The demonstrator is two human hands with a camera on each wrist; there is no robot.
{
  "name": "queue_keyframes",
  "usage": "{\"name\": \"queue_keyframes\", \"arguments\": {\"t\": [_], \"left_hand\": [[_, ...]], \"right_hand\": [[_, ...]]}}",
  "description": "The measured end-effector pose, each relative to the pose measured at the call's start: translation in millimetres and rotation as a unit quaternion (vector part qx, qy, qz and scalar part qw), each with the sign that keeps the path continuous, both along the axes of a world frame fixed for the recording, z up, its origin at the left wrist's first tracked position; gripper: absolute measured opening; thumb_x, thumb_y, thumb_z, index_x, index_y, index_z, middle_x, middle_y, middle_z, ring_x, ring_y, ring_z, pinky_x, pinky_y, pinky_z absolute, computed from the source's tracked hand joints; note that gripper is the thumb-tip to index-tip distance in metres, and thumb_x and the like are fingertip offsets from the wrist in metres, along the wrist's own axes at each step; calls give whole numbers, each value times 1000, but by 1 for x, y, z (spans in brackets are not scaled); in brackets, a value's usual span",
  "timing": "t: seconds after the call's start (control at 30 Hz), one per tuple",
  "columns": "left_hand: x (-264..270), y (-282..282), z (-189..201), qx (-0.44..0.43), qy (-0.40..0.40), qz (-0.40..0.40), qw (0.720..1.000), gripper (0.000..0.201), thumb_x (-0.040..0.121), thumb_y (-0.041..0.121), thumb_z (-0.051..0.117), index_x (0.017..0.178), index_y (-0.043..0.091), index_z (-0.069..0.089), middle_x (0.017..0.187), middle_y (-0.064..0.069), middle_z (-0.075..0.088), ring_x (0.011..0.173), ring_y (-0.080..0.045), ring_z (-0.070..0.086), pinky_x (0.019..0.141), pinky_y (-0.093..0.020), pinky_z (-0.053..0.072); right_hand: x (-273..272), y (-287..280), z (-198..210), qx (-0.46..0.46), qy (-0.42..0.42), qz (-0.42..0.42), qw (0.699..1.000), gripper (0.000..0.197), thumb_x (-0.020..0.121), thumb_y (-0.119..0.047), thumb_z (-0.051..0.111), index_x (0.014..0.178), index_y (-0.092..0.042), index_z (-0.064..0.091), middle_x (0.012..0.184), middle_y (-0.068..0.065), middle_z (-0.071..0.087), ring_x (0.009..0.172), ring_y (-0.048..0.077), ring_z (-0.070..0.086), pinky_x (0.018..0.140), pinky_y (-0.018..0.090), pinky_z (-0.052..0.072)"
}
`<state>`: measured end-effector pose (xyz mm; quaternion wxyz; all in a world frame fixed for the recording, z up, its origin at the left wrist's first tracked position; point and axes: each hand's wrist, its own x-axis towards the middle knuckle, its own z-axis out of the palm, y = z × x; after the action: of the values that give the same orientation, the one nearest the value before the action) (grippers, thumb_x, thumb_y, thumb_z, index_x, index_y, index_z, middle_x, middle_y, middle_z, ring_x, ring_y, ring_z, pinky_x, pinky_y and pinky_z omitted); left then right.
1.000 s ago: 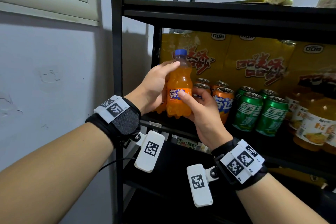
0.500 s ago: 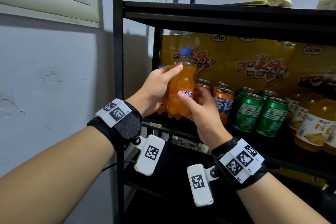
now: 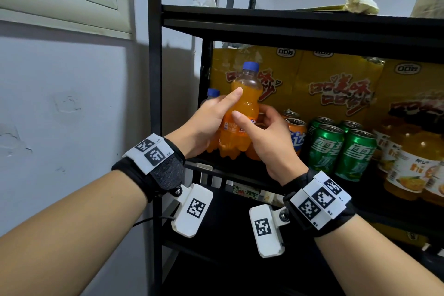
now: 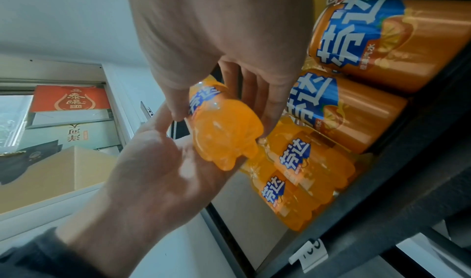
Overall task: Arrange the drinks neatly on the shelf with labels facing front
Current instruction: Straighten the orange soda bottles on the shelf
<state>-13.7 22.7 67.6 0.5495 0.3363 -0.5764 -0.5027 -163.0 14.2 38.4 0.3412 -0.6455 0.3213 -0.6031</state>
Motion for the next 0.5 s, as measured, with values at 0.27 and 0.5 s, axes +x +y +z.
{"name": "queue_keyframes", "arguments": {"t": [0.27, 0.5], "left_hand": [[1, 9, -5, 62, 53, -52, 995, 53, 102, 53, 50, 133, 12, 63, 123, -15, 73, 110, -33, 72, 86, -48, 60], [3, 24, 16, 113, 74, -123, 983, 84, 79, 71, 57, 136, 10, 58, 124, -21, 71, 97, -28, 75, 64, -35, 64]], "right_hand": [[-7, -2, 25, 23, 32, 1, 999, 43, 100, -60, 53, 108, -23, 72, 101, 2, 80, 95, 19, 77, 87, 45, 63], [-15, -10, 49, 88, 5, 20, 996, 49, 81, -65, 65, 101, -21, 72, 90, 4, 78, 81, 23, 74, 85, 45, 55]]}}
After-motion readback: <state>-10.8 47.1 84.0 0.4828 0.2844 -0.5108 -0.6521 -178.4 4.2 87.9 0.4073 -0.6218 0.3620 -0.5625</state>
